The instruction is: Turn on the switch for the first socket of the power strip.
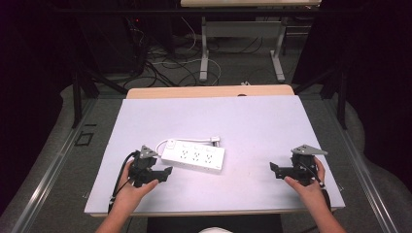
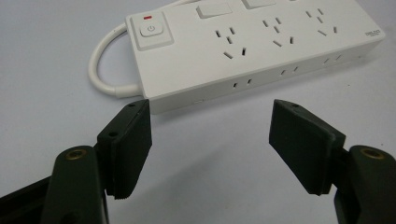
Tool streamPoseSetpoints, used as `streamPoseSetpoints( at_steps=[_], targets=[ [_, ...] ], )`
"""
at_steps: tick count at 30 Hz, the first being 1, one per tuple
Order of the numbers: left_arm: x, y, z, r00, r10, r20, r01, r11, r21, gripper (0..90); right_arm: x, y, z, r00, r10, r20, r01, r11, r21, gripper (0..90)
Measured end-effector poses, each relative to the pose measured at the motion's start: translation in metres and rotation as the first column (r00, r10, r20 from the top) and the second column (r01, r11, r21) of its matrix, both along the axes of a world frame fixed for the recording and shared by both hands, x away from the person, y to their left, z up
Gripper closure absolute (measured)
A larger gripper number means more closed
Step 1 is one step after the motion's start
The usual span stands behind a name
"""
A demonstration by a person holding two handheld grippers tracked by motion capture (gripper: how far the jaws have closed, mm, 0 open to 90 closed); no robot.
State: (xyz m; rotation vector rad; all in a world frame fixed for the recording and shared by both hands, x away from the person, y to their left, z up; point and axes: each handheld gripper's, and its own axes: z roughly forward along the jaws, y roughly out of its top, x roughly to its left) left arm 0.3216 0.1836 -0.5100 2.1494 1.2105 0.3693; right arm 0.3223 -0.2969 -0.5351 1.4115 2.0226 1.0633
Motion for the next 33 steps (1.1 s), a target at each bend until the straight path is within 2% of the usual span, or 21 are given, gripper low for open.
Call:
streamPoseSetpoints(
  at_steps=[5,7,15,24,26,27,28,32,33],
  targets=[
    [0.002,-0.002,0.003,0.9993,0.028,-0.026,-0.028,0.9996,0.004,33.7,0.000,0.000,0.000,1.0000,0.003,0.000,-0.003,1.0000,0.000,0.3],
    [0.003,-0.003,0.004,0.9994,0.029,-0.021,-0.029,0.9996,-0.001,34.6,0.000,0.000,0.000,1.0000,0.003,-0.001,-0.003,1.0000,0.001,0.3],
    [0.009,-0.004,0.012,0.9953,0.049,-0.083,-0.052,0.9982,-0.030,39.6,0.000,0.001,-0.001,1.0000,0.005,-0.006,-0.005,1.0000,0.002,0.3],
    [0.016,-0.005,0.022,0.9926,0.055,-0.109,-0.062,0.9963,-0.060,42.8,0.000,0.001,-0.001,1.0000,0.002,-0.008,-0.002,1.0000,-0.003,0.3],
    [0.017,-0.005,0.024,0.9927,0.044,-0.112,-0.051,0.9969,-0.059,44.3,0.000,0.001,-0.002,0.9999,0.005,-0.009,-0.005,1.0000,0.000,0.3],
    [0.018,-0.006,0.025,0.9911,0.054,-0.122,-0.063,0.9959,-0.066,44.9,0.000,0.001,-0.002,1.0000,0.004,-0.009,-0.004,1.0000,0.000,0.3],
    [0.019,-0.006,0.027,0.9916,0.048,-0.120,-0.055,0.9968,-0.058,45.5,0.000,0.001,-0.001,1.0000,0.004,-0.009,-0.004,1.0000,-0.001,0.3],
    [0.020,-0.007,0.032,0.9896,0.062,-0.129,-0.072,0.9945,-0.076,48.0,0.000,0.001,-0.001,1.0000,0.003,-0.008,-0.003,1.0000,-0.001,0.3],
    [0.021,-0.007,0.033,0.9909,0.053,-0.124,-0.062,0.9956,-0.070,48.7,0.000,0.001,-0.002,1.0000,0.000,-0.009,0.000,1.0000,0.000,0.3]
  ],
)
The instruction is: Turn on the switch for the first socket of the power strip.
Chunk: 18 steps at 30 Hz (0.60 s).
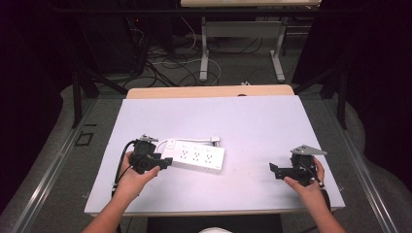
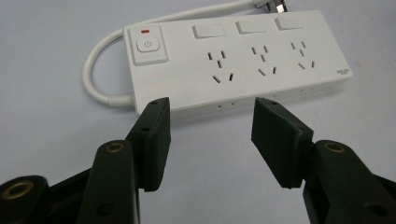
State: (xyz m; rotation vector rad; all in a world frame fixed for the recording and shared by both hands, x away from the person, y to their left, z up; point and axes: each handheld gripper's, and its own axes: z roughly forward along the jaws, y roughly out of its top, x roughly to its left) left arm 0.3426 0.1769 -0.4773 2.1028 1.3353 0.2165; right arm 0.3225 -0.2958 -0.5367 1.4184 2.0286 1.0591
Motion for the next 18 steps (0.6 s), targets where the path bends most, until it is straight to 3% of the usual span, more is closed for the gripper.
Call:
streamPoseSetpoints(
  at_steps=[18],
  targets=[
    [0.011,-0.004,0.015,0.9994,0.025,-0.024,-0.024,0.9995,0.021,62.6,0.000,0.000,0.000,1.0000,0.005,-0.002,-0.005,1.0000,0.000,0.5]
  ],
)
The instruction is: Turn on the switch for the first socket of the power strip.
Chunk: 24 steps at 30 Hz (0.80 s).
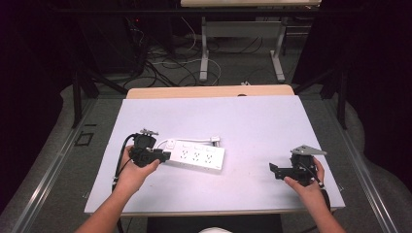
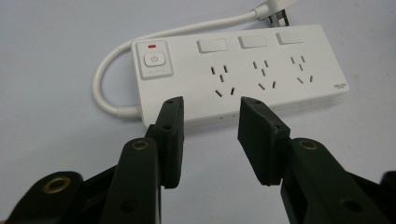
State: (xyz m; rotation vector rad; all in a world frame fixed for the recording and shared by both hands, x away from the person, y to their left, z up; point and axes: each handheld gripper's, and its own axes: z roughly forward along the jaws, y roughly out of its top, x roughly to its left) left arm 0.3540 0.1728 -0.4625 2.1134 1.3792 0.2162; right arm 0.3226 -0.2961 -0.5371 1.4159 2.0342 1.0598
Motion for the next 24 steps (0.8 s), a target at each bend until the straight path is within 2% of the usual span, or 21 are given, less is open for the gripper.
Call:
streamPoseSetpoints(
  at_steps=[1,4,24],
  targets=[
    [0.001,0.000,0.000,0.9999,-0.004,0.010,0.004,1.0000,0.006,63.4,0.000,0.000,0.000,1.0000,0.000,-0.001,0.000,1.0000,0.000,0.5],
    [0.005,-0.001,0.003,1.0000,-0.002,-0.001,0.002,0.9998,0.017,66.0,0.000,0.000,0.000,1.0000,0.000,-0.001,0.000,1.0000,0.001,0.5],
    [0.032,-0.012,0.011,0.9995,0.031,-0.010,-0.030,0.9992,0.025,81.1,0.000,0.000,-0.001,0.9999,-0.006,-0.011,0.006,1.0000,0.006,1.0]
  ],
)
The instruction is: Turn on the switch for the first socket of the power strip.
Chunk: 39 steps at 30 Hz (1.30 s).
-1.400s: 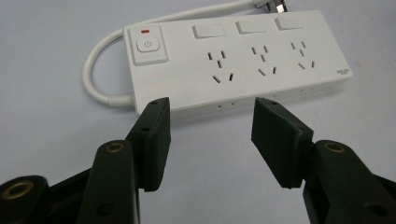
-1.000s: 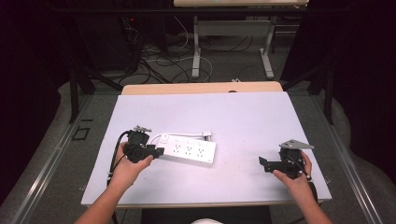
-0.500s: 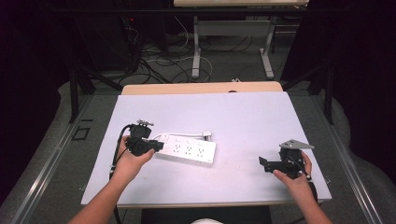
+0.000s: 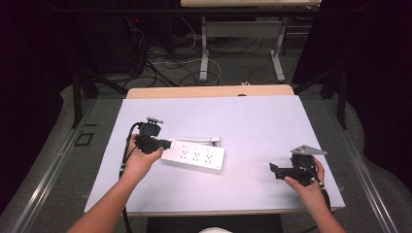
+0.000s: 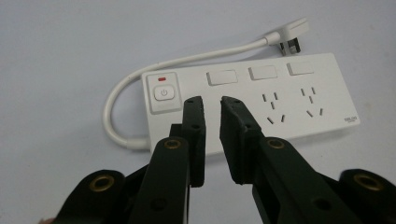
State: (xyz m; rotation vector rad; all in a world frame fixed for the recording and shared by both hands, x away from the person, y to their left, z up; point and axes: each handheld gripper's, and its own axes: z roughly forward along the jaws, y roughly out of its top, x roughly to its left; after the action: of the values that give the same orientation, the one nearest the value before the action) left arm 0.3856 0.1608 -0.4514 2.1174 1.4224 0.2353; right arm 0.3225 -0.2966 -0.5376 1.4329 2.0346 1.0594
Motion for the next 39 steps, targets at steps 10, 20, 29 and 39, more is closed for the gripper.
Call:
streamPoseSetpoints(
  at_steps=[10,20,29,39],
  targets=[
    [0.010,-0.006,0.002,1.0000,-0.006,-0.004,0.006,1.0000,0.004,87.7,0.000,0.000,0.000,1.0000,0.000,-0.002,0.000,1.0000,-0.001,1.1],
    [0.022,-0.016,-0.003,0.9999,0.001,-0.016,-0.001,1.0000,0.010,90.0,0.001,-0.001,-0.001,1.0000,0.002,0.001,-0.002,1.0000,-0.005,1.2],
    [0.031,-0.024,-0.011,0.9994,0.010,-0.034,-0.009,0.9999,0.008,90.0,0.001,-0.002,-0.001,1.0000,0.004,0.000,-0.004,1.0000,0.000,1.3],
    [0.040,-0.029,-0.020,0.9982,0.024,-0.055,-0.024,0.9997,0.000,90.0,0.001,-0.003,-0.002,1.0000,0.003,-0.002,-0.003,1.0000,0.002,1.4]
  ],
)
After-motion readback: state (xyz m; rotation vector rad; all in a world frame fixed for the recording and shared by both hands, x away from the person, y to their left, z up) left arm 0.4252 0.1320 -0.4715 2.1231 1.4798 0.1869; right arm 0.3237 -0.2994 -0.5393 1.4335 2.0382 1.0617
